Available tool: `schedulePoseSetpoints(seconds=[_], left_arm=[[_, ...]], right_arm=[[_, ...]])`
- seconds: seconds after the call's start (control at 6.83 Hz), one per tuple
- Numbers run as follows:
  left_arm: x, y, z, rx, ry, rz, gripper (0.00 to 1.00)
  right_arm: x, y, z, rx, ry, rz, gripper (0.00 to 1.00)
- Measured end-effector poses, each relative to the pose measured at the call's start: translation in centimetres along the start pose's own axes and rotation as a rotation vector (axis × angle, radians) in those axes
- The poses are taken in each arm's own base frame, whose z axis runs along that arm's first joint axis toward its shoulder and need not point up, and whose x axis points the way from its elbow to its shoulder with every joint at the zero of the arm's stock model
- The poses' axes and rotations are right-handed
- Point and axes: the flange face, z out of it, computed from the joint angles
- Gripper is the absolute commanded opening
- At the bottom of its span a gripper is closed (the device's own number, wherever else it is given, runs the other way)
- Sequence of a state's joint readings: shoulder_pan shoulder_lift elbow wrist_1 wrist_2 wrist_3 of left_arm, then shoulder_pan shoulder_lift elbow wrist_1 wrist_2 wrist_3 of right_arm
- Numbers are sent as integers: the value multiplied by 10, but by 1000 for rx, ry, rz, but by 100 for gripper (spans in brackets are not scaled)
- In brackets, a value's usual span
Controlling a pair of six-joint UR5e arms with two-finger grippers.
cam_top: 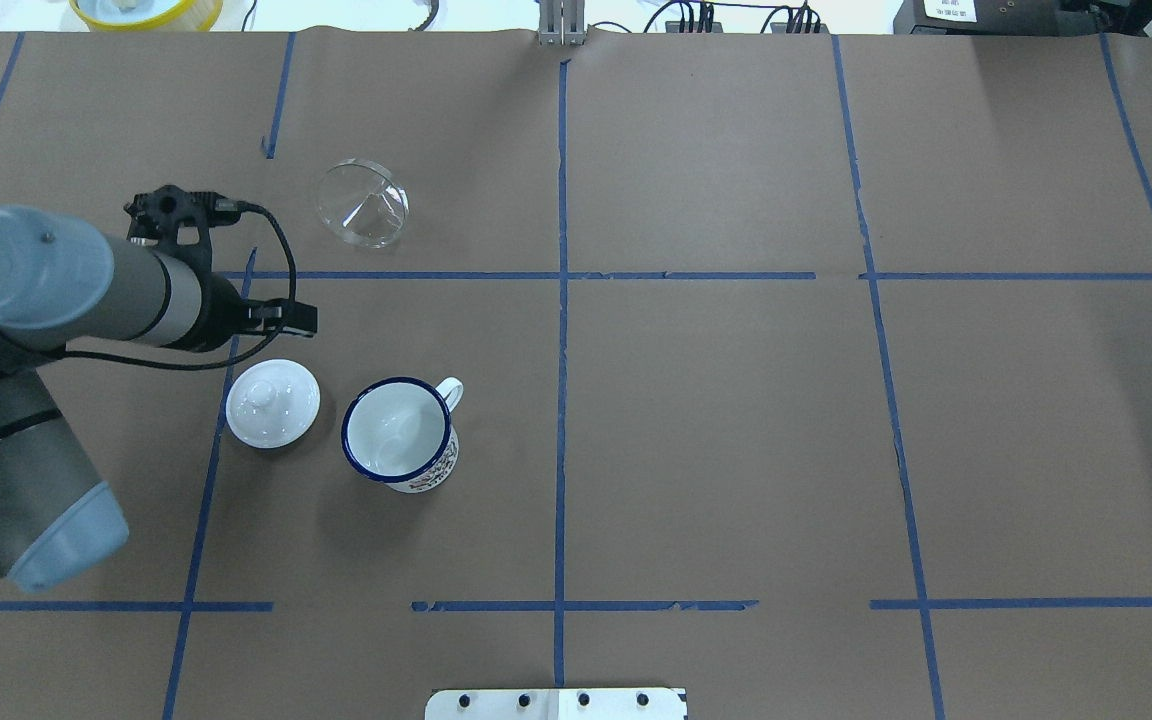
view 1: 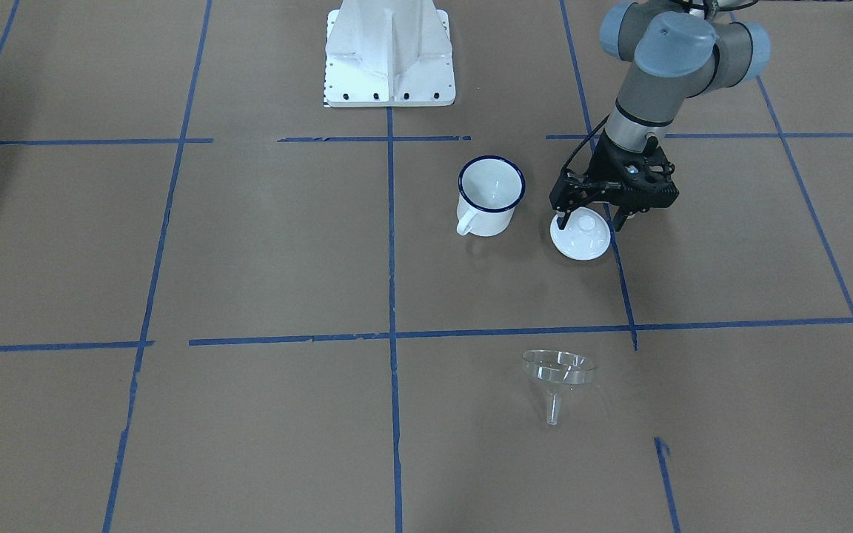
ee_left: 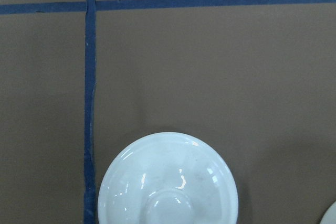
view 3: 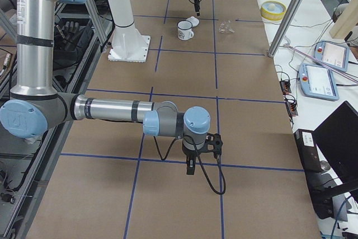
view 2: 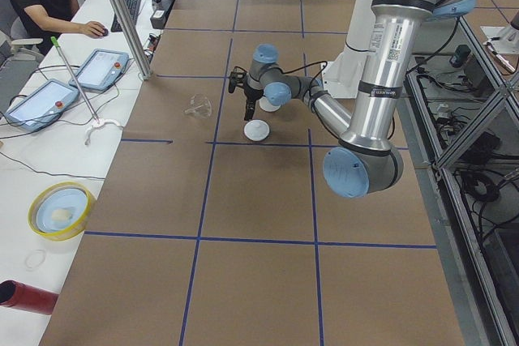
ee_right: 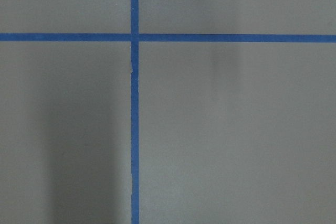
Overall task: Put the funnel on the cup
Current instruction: 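Move the left gripper to the glass funnel and grasp its spout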
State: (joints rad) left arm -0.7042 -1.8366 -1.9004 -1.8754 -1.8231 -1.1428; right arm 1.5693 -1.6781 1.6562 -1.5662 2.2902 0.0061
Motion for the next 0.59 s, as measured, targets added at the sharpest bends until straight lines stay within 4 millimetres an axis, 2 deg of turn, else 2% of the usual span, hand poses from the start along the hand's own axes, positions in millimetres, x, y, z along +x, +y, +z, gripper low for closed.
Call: schedulePoseSetpoints(seconds=[0.15, 0.29, 0.44, 0.59], left_arm=[[21, -28, -8, 33, 13, -87, 100], [49, -52, -3, 51, 26, -220, 100], [75, -75, 10, 89, 39, -373, 100], [89, -95, 29, 153, 64, -529, 100]], right_arm=[[0, 0, 0, 0, 0, 0, 100], [0, 0, 0, 0, 0, 0, 100], [0, 0, 0, 0, 0, 0, 100], [0, 0, 0, 0, 0, 0, 100]])
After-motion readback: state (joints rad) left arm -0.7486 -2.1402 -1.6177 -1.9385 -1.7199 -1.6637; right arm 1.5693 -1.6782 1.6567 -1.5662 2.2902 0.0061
